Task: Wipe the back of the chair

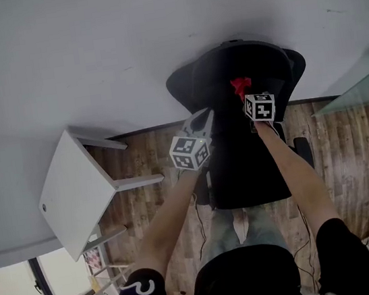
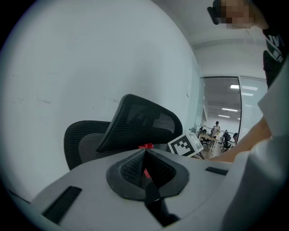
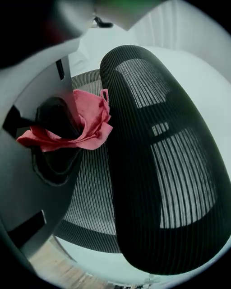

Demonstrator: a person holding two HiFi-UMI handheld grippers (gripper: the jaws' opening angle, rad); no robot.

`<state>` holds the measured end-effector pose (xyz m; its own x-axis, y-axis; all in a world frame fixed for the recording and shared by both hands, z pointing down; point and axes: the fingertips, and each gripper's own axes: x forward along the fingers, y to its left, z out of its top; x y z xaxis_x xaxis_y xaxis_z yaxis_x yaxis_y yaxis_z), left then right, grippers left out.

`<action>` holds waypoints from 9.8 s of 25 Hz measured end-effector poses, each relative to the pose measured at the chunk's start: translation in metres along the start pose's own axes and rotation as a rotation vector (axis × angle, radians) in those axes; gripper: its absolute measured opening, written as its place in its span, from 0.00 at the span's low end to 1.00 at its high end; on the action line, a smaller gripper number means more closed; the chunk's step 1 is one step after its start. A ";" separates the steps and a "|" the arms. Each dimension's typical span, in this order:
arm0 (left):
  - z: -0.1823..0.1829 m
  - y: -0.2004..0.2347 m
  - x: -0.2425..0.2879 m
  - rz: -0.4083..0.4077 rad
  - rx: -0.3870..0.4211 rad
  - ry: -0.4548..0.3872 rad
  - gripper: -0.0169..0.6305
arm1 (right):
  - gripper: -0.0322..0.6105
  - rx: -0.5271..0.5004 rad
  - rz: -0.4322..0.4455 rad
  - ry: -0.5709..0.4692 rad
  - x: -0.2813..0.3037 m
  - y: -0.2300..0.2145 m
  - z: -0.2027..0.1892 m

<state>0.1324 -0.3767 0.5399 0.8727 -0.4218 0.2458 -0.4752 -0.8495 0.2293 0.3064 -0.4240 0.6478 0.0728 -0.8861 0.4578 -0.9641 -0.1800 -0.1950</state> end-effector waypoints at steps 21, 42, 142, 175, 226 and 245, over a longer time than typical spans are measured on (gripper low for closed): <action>0.000 -0.086 0.068 -0.036 0.028 0.015 0.06 | 0.16 0.005 -0.109 -0.021 -0.050 -0.147 0.005; -0.029 -0.058 0.044 -0.022 -0.011 0.035 0.06 | 0.16 0.047 -0.186 -0.029 -0.087 -0.165 -0.019; -0.082 -0.020 0.080 -0.104 0.083 0.250 0.06 | 0.15 0.100 -0.204 0.055 -0.040 -0.125 -0.091; -0.121 0.073 -0.056 -0.007 -0.016 0.223 0.06 | 0.16 0.060 0.094 -0.007 -0.036 0.083 -0.114; -0.156 0.031 -0.025 -0.033 -0.081 0.229 0.06 | 0.16 0.144 -0.015 0.047 0.006 -0.021 -0.126; -0.152 -0.060 0.079 -0.064 -0.070 0.243 0.07 | 0.16 0.175 -0.147 0.052 -0.053 -0.196 -0.115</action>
<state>0.2128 -0.3108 0.6885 0.8526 -0.2724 0.4459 -0.4339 -0.8445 0.3139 0.4619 -0.2927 0.7611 0.1914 -0.8223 0.5359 -0.8850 -0.3807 -0.2680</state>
